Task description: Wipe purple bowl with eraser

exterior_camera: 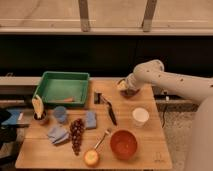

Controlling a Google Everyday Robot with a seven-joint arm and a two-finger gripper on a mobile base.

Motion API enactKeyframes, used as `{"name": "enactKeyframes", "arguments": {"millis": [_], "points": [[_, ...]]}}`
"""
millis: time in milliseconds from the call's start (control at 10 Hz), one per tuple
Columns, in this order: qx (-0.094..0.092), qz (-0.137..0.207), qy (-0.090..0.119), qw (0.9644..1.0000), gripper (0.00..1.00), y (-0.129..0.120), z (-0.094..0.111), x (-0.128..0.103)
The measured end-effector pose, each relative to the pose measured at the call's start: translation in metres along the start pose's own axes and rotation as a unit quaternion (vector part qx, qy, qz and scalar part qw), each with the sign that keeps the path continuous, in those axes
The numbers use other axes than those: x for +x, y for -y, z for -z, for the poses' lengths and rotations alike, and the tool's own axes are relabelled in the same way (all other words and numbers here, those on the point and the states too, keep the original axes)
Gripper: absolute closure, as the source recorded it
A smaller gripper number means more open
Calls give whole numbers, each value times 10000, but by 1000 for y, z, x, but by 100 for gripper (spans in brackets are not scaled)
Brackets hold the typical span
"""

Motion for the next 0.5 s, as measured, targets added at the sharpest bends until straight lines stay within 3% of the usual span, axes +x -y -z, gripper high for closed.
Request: {"name": "enactKeyframes", "arguments": {"millis": [300, 500], "points": [[-37, -164, -99, 9998, 30, 29, -27, -25], [-31, -214, -186, 9996, 30, 38, -38, -29]]}}
